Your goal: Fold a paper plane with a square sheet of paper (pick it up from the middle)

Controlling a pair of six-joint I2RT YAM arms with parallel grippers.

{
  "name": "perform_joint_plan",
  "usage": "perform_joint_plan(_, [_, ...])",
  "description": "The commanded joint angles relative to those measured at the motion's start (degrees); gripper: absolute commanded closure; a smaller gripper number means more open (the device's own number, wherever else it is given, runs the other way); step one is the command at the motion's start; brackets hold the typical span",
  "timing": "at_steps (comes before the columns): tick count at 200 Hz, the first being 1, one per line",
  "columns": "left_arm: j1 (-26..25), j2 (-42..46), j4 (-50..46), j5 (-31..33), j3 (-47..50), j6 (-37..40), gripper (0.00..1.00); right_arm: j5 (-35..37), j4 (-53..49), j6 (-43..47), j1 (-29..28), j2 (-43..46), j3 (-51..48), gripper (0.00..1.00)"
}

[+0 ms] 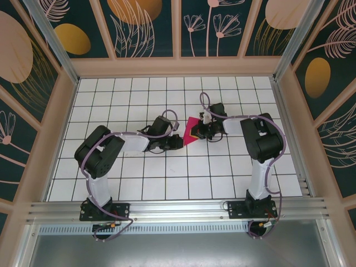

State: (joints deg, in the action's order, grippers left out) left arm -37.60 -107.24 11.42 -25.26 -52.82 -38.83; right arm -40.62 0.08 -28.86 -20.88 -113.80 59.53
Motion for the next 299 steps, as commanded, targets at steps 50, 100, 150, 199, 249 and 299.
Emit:
perform_joint_plan(50, [0.29, -2.89, 2.46, 0.57, -4.94, -2.79, 0.89, 7.48, -3.38, 0.56, 0.26, -4.65, -0.88, 1.0])
perform_joint_plan(100, [0.27, -5.12, -2.84, 1.17, -4.62, -1.66, 0.96, 7.31, -3.5, 0.47, 0.3, -4.41, -0.39, 1.0])
perform_joint_plan(150, [0.29, -5.76, -6.4, 4.66, -3.21, -0.22, 1.0, 4.14, 0.44, 0.14, 0.08, -1.3, 1.19, 1.0])
perform_joint_plan(199, [0.3, -5.86, -7.37, 6.34, -3.19, -0.02, 1.0, 1.24, 5.94, 0.74, -1.75, 4.51, -0.86, 1.0])
perform_joint_plan(249, [0.27, -6.05, -7.47, 6.69, -3.23, -0.08, 1.0, 0.11, 5.54, 1.37, -3.15, 2.85, -3.41, 1.0])
perform_joint_plan(299, [0.32, -6.05, -7.55, 6.88, -3.24, -0.46, 1.0, -1.83, 3.39, 3.86, -3.86, 0.49, -2.17, 1.0])
